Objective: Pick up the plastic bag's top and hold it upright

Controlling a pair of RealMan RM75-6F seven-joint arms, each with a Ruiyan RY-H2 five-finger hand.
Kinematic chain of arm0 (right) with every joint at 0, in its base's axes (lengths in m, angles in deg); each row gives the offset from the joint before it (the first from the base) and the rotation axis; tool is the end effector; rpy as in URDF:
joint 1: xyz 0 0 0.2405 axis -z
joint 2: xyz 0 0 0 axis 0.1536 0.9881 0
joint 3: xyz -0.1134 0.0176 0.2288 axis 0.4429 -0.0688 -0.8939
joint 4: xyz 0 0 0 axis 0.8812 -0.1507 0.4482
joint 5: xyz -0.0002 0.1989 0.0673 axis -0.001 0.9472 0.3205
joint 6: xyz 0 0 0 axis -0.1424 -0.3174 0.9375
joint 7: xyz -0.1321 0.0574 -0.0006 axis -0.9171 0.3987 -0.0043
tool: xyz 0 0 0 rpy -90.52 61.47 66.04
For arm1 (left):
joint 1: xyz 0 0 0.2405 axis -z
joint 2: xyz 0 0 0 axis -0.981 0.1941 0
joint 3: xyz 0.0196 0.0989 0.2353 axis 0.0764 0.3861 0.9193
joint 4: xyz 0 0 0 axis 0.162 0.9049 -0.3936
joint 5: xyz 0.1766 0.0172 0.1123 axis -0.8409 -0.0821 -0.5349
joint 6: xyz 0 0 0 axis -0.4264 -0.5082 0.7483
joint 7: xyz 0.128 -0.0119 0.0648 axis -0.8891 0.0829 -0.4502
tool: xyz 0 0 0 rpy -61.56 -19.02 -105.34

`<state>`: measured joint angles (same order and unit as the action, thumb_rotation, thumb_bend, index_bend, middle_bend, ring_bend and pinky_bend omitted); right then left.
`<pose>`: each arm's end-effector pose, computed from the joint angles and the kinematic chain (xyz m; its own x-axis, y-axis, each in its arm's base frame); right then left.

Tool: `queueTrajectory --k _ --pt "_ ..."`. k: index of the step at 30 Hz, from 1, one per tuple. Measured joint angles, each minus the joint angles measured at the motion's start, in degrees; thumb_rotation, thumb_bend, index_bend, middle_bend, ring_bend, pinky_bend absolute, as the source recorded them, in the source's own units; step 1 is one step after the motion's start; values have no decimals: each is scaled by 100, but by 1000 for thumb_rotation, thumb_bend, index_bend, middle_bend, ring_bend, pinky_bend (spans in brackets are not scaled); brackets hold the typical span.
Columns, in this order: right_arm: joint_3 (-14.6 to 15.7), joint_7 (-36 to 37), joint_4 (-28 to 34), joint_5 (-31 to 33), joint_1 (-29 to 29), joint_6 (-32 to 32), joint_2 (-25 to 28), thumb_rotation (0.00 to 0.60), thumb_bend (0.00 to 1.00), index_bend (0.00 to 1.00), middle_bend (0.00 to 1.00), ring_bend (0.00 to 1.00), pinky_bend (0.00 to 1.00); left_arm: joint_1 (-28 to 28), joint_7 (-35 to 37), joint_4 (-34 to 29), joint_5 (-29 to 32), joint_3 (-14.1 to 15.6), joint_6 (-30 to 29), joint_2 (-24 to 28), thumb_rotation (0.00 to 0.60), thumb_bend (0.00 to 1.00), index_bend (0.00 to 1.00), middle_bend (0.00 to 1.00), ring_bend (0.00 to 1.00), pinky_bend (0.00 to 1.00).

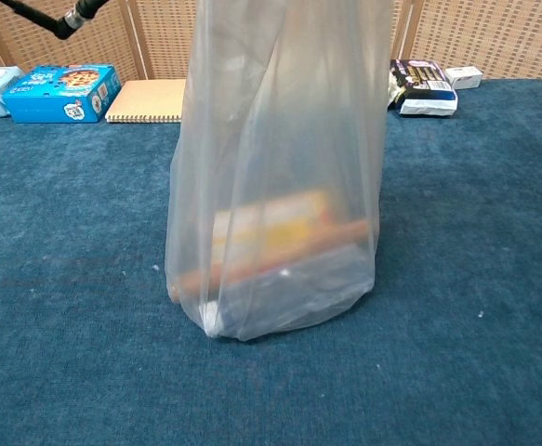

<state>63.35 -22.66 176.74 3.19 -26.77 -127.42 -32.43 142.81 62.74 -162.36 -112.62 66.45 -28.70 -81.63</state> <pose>-0.2091 -0.3062 0.1758 -0.8033 -0.0938 0.5881 -0.5916 0.0122 -0.8062 0.0593 0.3397 0.1163 -0.6627 0.7091 -0.2408 0.2049 0.4809 0.8525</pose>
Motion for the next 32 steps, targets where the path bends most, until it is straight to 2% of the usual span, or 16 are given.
queueTrajectory --k 4,6,8,12,23,32 --pt "41 43 -31 8 37 0 4 600 85 299 208 95 85 -8 -385 -93 517 -250 43 15 32 497 830 930 979 909" --pt "59 83 -48 -4 69 -20 7 600 85 300 208 95 85 -24 -614 -164 760 -428 34 33 82 503 838 941 982 911" --pt "74 107 -51 -42 94 -45 14 600 86 300 208 95 85 -51 -747 -238 908 -637 11 61 164 505 852 954 982 911" --pt "107 167 -26 -131 147 -108 33 600 86 299 208 95 85 -68 -955 -330 1234 -972 36 150 244 514 876 971 993 920" --pt "261 374 29 -373 316 -251 88 600 88 299 209 95 85 -100 -1764 -646 2400 -1894 222 490 252 511 877 972 994 922" --pt "318 455 53 -439 353 -313 151 600 89 299 208 95 85 -88 -2344 -697 3069 -2358 408 542 253 503 877 972 994 922"
